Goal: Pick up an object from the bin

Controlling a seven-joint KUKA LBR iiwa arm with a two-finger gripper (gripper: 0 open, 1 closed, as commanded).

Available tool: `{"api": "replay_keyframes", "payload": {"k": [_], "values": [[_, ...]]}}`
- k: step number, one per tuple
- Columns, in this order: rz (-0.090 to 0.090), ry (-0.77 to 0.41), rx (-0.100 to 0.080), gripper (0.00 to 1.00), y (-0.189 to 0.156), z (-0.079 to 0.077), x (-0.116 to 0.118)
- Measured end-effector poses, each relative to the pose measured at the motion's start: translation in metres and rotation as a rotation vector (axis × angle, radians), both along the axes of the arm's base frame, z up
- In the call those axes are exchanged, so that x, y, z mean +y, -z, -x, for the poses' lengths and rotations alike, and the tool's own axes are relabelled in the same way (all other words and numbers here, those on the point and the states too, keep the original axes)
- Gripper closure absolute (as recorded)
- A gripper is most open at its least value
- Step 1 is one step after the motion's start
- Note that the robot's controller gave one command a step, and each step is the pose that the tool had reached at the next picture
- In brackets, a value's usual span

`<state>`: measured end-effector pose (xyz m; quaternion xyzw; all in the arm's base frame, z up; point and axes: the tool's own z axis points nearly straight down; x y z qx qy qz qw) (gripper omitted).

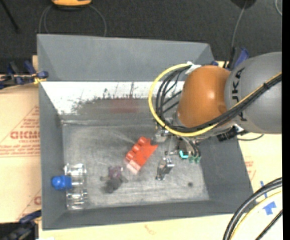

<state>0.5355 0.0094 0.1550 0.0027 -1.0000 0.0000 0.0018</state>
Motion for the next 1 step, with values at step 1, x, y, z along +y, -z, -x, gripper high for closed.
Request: {"api": "replay_keyframes", "payload": {"k": [1], "values": [[-0.003,0.054,-0.01,0.0,0.0779,-0.0398,0.0476]]}}
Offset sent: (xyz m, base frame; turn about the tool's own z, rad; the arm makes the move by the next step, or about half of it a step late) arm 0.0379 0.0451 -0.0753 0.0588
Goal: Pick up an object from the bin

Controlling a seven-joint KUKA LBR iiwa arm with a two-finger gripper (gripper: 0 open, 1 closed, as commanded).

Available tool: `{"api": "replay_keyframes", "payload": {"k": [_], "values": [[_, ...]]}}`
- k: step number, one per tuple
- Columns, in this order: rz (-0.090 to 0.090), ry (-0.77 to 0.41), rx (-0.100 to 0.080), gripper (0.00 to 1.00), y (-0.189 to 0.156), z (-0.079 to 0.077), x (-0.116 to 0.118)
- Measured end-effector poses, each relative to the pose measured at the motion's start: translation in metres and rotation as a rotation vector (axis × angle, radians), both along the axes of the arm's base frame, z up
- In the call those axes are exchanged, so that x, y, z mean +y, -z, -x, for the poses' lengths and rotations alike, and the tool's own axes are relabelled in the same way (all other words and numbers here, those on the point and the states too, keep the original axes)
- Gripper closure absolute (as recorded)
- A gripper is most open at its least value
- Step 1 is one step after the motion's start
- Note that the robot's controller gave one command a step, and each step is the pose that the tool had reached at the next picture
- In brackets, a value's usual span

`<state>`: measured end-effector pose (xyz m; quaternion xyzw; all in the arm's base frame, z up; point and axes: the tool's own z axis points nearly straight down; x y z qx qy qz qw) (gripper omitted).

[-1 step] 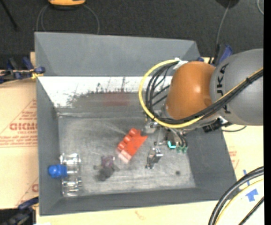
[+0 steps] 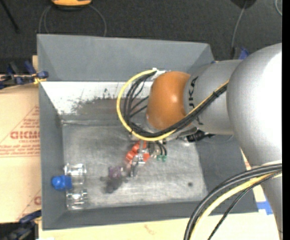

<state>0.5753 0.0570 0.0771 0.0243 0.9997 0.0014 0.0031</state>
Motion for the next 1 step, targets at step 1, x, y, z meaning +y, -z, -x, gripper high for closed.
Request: {"api": "replay_keyframes", "payload": {"k": [1], "values": [[0.003,-0.154,-0.007,0.0,0.0005,0.0067,-0.0792]]}}
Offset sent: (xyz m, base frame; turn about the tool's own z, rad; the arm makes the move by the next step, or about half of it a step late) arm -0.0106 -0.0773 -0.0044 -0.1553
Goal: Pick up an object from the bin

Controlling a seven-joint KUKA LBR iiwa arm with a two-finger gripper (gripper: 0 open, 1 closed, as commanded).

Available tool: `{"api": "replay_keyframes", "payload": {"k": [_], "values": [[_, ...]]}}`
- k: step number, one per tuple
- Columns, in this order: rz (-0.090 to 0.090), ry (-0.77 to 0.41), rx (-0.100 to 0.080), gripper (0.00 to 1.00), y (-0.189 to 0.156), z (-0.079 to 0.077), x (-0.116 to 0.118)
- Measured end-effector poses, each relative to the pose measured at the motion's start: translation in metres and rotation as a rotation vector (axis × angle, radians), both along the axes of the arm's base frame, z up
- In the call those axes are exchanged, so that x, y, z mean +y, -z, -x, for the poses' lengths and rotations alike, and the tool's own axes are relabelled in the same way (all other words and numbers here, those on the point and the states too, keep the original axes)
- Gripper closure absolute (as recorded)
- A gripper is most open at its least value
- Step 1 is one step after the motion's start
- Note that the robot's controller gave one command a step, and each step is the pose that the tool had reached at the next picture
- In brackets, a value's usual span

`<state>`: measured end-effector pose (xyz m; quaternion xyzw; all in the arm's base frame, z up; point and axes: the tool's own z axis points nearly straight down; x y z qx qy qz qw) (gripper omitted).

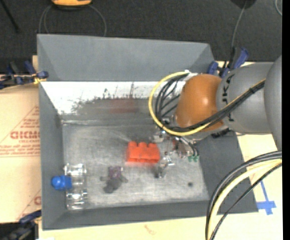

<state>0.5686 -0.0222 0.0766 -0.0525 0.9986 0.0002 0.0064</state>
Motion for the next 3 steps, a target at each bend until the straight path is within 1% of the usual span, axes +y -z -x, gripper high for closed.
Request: {"api": "replay_keyframes", "payload": {"k": [1,2,3], "values": [[0.002,-0.116,0.014,0.0,-0.005,0.012,0.033],[0.001,-0.112,0.014,1.0,-0.005,0.012,0.032],[0.008,-0.358,0.003,1.0,-0.144,0.021,-0.044]]}}
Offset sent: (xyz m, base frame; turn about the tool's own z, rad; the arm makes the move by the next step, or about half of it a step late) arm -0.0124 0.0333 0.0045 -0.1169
